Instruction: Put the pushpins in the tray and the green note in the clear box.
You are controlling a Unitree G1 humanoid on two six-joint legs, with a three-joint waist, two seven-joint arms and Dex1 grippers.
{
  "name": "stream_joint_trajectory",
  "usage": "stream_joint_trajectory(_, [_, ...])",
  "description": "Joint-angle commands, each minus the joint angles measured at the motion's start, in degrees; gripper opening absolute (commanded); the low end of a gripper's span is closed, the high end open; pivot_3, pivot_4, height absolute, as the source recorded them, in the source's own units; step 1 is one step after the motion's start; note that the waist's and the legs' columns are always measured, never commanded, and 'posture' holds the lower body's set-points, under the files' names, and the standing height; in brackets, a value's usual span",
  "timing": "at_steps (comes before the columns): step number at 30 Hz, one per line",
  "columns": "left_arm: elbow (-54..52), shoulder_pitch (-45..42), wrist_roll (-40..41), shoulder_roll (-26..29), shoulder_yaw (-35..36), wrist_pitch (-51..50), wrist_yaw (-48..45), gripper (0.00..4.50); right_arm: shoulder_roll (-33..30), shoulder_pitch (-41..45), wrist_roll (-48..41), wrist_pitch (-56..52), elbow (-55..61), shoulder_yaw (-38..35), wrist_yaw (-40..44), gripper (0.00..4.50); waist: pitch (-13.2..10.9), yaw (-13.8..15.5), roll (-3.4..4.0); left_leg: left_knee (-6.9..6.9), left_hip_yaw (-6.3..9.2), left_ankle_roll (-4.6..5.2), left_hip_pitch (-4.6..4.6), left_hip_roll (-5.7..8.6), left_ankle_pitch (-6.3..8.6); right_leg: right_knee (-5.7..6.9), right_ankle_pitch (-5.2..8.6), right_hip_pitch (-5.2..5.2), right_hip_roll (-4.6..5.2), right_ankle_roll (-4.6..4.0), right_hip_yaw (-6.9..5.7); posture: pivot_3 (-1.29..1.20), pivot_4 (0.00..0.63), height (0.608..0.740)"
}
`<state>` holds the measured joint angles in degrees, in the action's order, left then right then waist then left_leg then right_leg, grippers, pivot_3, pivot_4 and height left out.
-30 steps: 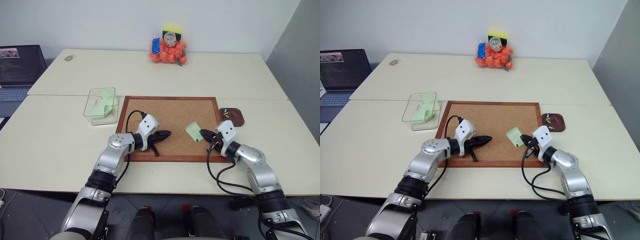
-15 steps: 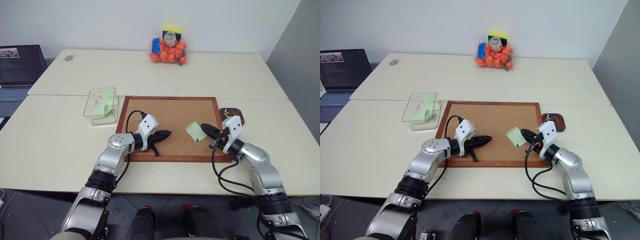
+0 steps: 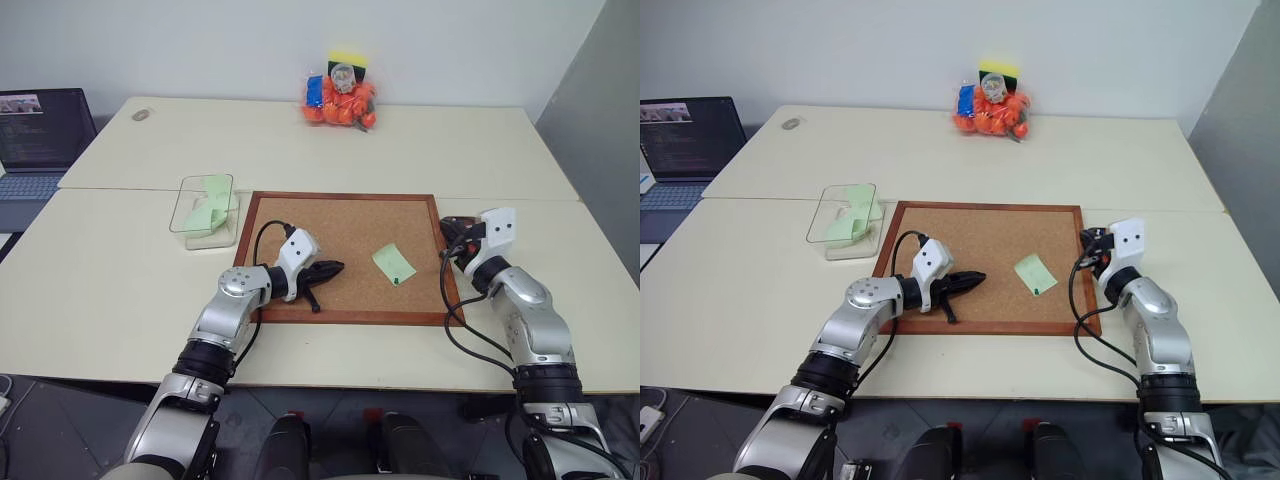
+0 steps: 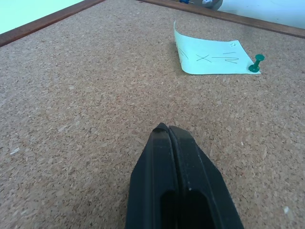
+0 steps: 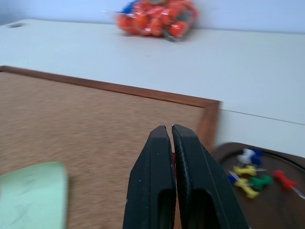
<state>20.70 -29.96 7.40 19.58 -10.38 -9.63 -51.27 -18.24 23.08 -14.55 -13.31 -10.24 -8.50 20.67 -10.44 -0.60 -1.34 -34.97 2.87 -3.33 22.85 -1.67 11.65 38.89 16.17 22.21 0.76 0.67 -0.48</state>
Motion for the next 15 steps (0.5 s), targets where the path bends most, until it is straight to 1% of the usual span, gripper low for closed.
stream_joint_trajectory(1, [1.78,0.26,-1.55,-0.17,-1.33,-0.93,0.13,0.0,-0.12,4.91,-0.48,-0.37,-3.94,-4.23,-4.81,0.07,0.0,-0.01,0.01,0.0,-0.01,0.0,0.0,0.0,0.0,0.0,0.0,0.0,0.0,0.0,0.01,0.0,0.15,0.74])
stream_joint_trajectory(5, [1.17,0.57,-1.42,-0.22,-1.52,-1.24,0.07,0.0,-0.86,5.95,1.03,-1.11,-6.37,-3.58,-5.51,0.07,0.01,0.02,0.01,0.0,-0.01,0.01,0.01,0.0,0.0,0.01,0.0,0.0,0.0,0.0,0.0,0.0,0.15,0.74])
stream_joint_trajectory(6, [1.13,0.61,-1.41,-0.17,-1.53,-1.26,0.04,0.0,-0.95,6.02,1.4,-1.07,-6.8,-3.53,-5.87,0.51,0.01,0.06,0.01,0.0,-0.01,0.01,0.01,0.0,0.0,0.01,0.0,0.0,0.0,0.0,0.0,0.0,0.15,0.74])
stream_joint_trajectory(7, [1.06,0.66,-1.4,-0.08,-1.53,-1.31,0.01,0.0,-1.0,6.06,1.56,-0.99,-7.15,-3.56,-6.0,0.51,0.01,0.06,0.01,0.0,-0.01,0.01,0.01,0.0,0.0,0.01,0.0,0.0,0.0,0.0,0.0,0.0,0.15,0.74])
stream_joint_trajectory(8, [0.98,0.72,-1.38,0.0,-1.53,-1.37,-0.04,0.0,-1.05,6.08,1.65,-0.94,-7.41,-3.58,-6.12,0.71,0.01,0.06,0.01,0.0,-0.01,0.01,0.01,0.0,0.0,0.01,0.0,0.0,0.0,-0.01,0.01,0.0,0.15,0.74])
stream_joint_trajectory(10, [0.77,0.88,-1.35,0.17,-1.54,-1.5,-0.15,0.0,-1.07,6.09,1.81,-0.97,-7.75,-3.79,-6.61,1.24,0.01,0.05,0.01,0.0,-0.03,0.01,0.01,0.0,0.0,0.01,0.0,0.0,0.01,0.0,0.02,0.0,0.15,0.74])
stream_joint_trajectory(12, [0.63,0.97,-1.32,0.26,-1.57,-1.63,-0.23,0.0,-1.13,6.12,2.18,-0.83,-8.06,-3.92,-6.82,1.56,0.01,0.04,0.02,0.0,-0.02,0.01,0.0,0.0,0.0,0.01,0.0,0.01,0.0,-0.01,0.02,0.0,0.15,0.74])
stream_joint_trajectory(13, [0.59,0.99,-1.31,0.28,-1.59,-1.68,-0.24,0.0,-1.2,6.13,2.33,-0.79,-8.19,-3.96,-6.84,1.89,0.01,0.03,0.02,0.01,-0.02,0.01,0.0,0.0,0.0,0.01,0.0,0.01,0.0,0.0,0.02,0.0,0.15,0.74])
stream_joint_trajectory(15, [0.74,0.93,-1.29,0.34,-1.57,-1.66,-0.31,0.0,-1.46,6.17,2.87,-0.85,-8.54,-3.86,-7.2,2.34,0.01,0.03,0.02,0.01,-0.03,0.01,0.01,0.0,0.0,0.01,0.0,0.01,0.0,0.0,0.02,0.0,0.15,0.74])
